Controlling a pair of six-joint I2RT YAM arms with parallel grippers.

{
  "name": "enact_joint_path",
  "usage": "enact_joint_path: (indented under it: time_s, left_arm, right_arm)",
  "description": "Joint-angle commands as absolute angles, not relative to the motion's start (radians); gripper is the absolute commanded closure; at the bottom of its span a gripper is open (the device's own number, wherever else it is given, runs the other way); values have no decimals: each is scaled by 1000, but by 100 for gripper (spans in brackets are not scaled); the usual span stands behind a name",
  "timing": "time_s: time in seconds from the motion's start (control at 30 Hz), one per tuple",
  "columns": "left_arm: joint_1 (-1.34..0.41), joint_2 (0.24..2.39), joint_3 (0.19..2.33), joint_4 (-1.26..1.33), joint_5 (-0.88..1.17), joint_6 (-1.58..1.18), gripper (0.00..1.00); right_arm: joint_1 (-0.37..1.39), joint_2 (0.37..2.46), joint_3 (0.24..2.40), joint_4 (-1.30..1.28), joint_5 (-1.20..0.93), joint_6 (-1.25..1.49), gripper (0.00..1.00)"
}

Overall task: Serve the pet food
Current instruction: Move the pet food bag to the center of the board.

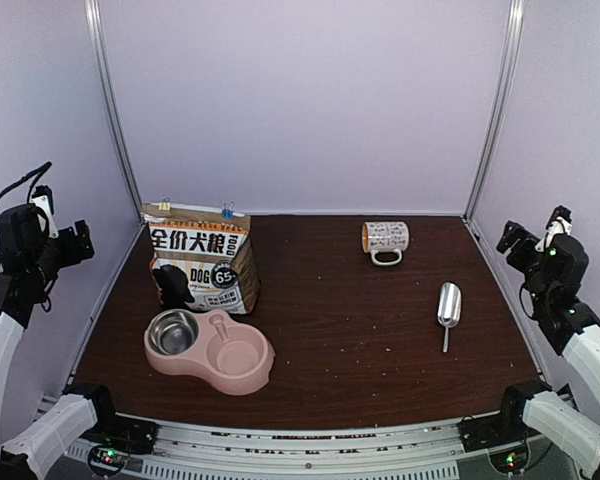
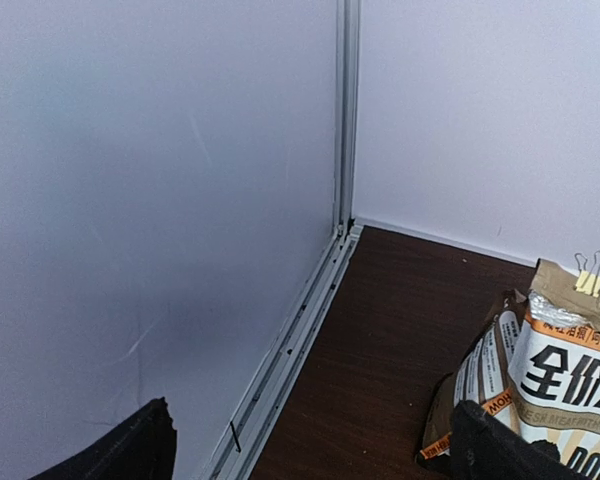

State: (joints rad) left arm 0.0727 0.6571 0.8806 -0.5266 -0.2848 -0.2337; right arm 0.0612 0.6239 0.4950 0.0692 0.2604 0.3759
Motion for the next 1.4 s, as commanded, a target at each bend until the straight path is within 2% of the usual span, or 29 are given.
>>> enact_joint_path:
  time_s: [0.0,0.13,0.23,0.37,0.57,0.7,0.9,1.13,1.37]
  left_arm:
    - [76,674,914,-517,-278,-246,2]
    - [77,683,919,-518,-281,-245,2]
    - [75,675,918,-495,-270,-243,2]
    - [73,704,964,-442,-81,-232,2]
    - [38,831,1116,-413,103,-222,2]
    - [38,849,1064,-367,149,-202,2]
    - [38,799,995,-390,111,-180,2]
    - [40,788,987,-374,149,-176,2]
    - [41,796,989,-374,183,-172,2]
  right_arm:
    - [64,635,561,-48,201,406,0]
    - [96,712,692,-162,51,412,1]
    - [227,764,727,-151,55,375,1]
    - [430,871,814,-137,35,321,0]
    - [721,1131,1040,-152,36,255,0]
    - [828,1363,1209,-144,-5,234,2]
    - [892,1676,1500,-173,-105,234,9]
    - [897,1951,1791,-220,-157,236,23]
    - [898,2147,2018,-237,-155,229,27]
